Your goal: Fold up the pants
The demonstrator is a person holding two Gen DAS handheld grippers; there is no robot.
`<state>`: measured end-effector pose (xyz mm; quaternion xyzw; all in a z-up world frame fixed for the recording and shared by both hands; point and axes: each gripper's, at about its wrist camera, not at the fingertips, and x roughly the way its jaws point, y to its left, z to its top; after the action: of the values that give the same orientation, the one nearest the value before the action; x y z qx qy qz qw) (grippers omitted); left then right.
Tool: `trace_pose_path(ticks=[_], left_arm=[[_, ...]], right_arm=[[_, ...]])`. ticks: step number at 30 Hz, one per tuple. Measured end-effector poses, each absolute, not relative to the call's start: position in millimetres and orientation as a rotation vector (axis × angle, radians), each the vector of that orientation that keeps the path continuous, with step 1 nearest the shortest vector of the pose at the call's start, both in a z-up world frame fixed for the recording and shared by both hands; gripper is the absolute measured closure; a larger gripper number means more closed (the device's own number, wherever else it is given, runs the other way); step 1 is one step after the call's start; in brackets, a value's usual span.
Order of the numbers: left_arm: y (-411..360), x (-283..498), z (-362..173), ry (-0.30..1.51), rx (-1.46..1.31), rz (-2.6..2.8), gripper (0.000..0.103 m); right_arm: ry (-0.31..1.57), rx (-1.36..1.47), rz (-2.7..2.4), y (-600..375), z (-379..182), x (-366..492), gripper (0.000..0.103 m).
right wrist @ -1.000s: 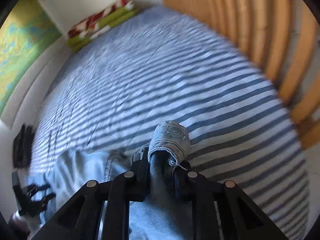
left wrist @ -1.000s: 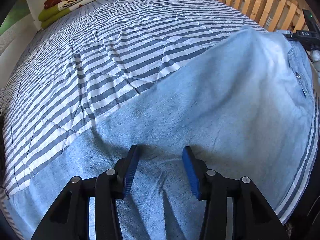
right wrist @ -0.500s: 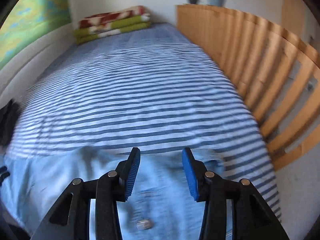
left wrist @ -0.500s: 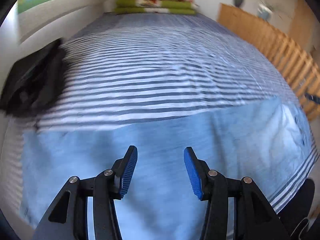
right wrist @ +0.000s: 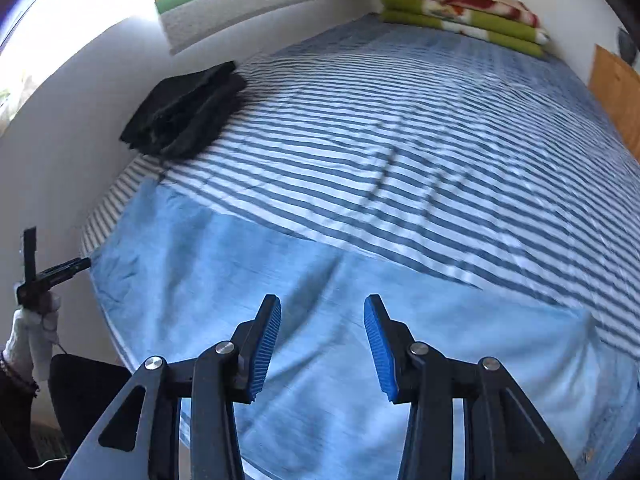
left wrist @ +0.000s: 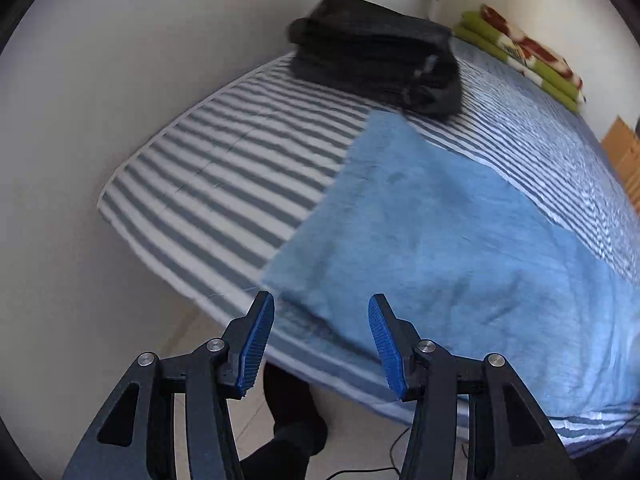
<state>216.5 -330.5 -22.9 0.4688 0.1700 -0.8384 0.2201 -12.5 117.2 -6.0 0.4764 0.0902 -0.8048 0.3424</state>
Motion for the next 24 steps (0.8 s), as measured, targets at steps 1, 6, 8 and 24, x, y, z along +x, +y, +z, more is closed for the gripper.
trace_pose_path(ticks=[1, 6, 8, 24], left_arm=[[-341, 223, -25, 0.496, 1.286, -2.320, 0.050], [-363, 240, -31, 0.594, 1.267, -2.348, 0.046], [-373, 238, -37, 0.678, 1.273, -2.374, 0.047], [-373, 210, -24, 0.790, 1.441, -2.533, 0.082]], right_arm=[[0.265, 1.209, -2.056, 88, -2, -9, 0.063], [0.317, 1.173, -1.898, -30, -1, 11, 0.063], [0.323, 1.189, -1.825, -71, -9, 23, 0.063], [0.454, 1.176, -1.602, -202, -78, 118, 0.060]])
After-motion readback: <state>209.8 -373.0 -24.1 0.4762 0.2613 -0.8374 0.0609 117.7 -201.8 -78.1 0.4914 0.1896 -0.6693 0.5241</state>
